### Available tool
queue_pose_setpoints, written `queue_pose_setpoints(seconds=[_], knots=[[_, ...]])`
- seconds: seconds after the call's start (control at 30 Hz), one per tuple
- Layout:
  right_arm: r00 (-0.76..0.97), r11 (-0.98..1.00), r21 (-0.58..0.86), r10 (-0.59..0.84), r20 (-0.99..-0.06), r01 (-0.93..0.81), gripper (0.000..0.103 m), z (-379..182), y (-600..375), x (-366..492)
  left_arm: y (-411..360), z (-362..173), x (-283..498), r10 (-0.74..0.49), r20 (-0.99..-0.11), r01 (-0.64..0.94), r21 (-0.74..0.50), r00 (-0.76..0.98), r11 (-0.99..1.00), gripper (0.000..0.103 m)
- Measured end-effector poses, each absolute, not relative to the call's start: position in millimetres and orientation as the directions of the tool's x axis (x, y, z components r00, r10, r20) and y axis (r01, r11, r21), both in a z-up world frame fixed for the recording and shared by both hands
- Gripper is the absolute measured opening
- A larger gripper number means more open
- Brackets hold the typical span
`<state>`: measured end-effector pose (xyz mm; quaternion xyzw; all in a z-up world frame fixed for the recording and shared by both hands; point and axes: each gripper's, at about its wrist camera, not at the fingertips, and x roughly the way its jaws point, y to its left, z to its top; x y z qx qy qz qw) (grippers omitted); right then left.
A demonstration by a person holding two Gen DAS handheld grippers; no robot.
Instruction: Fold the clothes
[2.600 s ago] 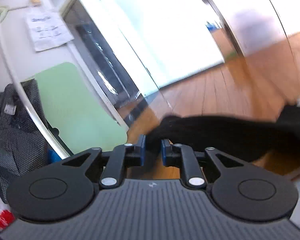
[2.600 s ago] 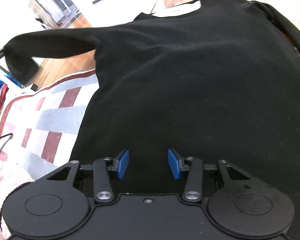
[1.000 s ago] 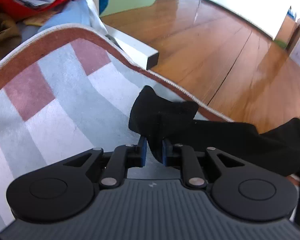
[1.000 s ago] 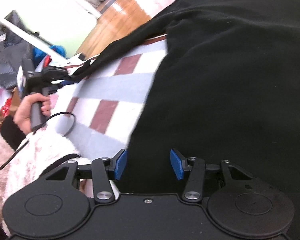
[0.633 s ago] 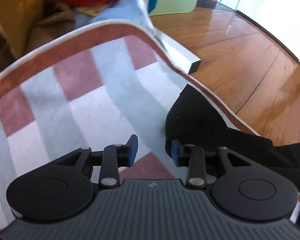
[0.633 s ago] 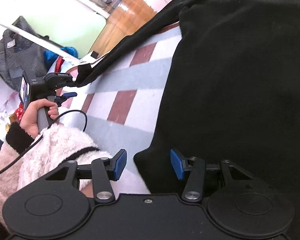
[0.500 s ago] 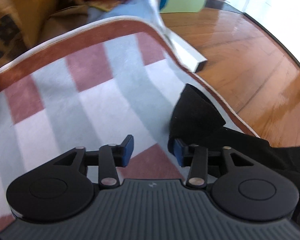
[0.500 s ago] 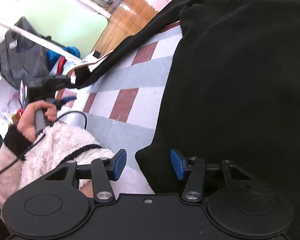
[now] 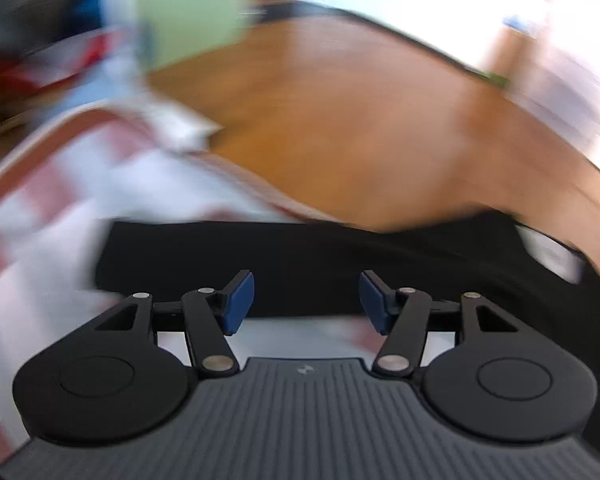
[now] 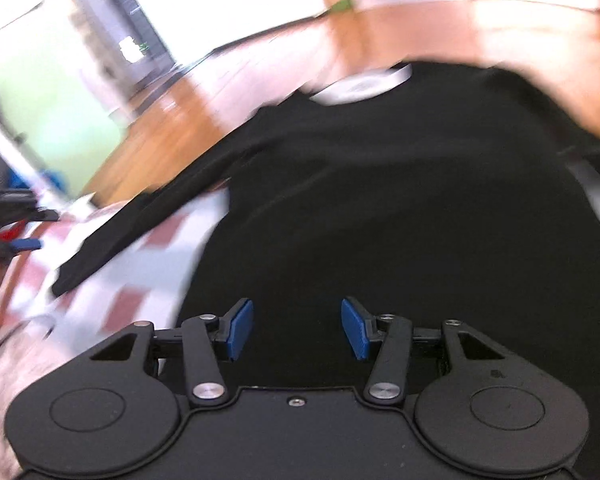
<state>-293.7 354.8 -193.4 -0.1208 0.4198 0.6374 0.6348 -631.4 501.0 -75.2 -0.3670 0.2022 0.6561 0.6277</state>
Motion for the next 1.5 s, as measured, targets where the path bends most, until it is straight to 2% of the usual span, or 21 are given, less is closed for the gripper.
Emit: queue_pose_setpoints(seconds=[0.17,0.47,0.53,0.6,0.77,0.9,0.93,0.97,1.0,1.27,1.37,1.43,1.5], knots=[[0.009,0.342,0.356,0.732,-0.681,-0.870,0.055,-181,327,-218,521,-82,-521,0.570,-0.755,-0.946,-0.260,0.325,0.194,0.061],[0.276,0.616,0.278,0.649,-0.709,-0.737,0.056,-176,250,-124,522,-110,-363,0.333,-0.784,-0.783,-0.289,0.524,0.551,0.061],[0.297,0.634,0.236,0.616,-0.730,-0.737,0.063,-182,249,-119,516,-116,-336,0.293,-0.784,-0.736,-0.285,0.547,0.614,0.061],[0.318,0.650,0.193,0.582,-0.748,-0.735,0.067,-187,248,-113,506,-121,-315,0.257,-0.776,-0.689,-0.291,0.575,0.663,0.061],[0.362,0.680,0.095,0.497,-0.789,-0.727,0.068,-204,247,-99,484,-136,-292,0.197,-0.742,-0.603,-0.327,0.641,0.728,0.061],[0.438,0.693,0.082,0.538,-0.720,-0.716,0.068,-180,250,-96,483,-152,-294,0.175,-0.759,-0.598,-0.325,0.627,0.733,0.061],[0.458,0.696,0.080,0.550,-0.698,-0.714,0.057,-173,250,-96,483,-156,-294,0.170,-0.763,-0.597,-0.325,0.624,0.734,0.061],[0.478,0.699,0.077,0.561,-0.676,-0.711,0.039,-166,251,-96,483,-160,-294,0.165,-0.767,-0.596,-0.324,0.620,0.735,0.061],[0.497,0.702,0.075,0.571,-0.653,-0.708,0.008,-158,251,-95,484,-162,-297,0.154,-0.766,-0.589,-0.333,0.625,0.736,0.060],[0.634,0.729,0.061,0.631,-0.447,-0.682,0.008,-100,255,-93,496,-157,-325,0.130,-0.720,-0.564,-0.405,0.682,0.719,0.059],[0.628,0.710,-0.065,0.571,-0.529,-0.701,0.008,-101,275,-85,500,-163,-324,0.126,-0.725,-0.577,-0.416,0.677,0.703,0.059],[0.631,0.652,-0.189,0.552,-0.545,-0.734,0.008,-99,295,-87,500,-167,-323,0.118,-0.731,-0.578,-0.418,0.672,0.701,0.059],[0.599,0.590,-0.222,0.582,-0.550,-0.777,0.008,-80,318,-80,501,-169,-324,0.117,-0.734,-0.583,-0.421,0.669,0.695,0.059]])
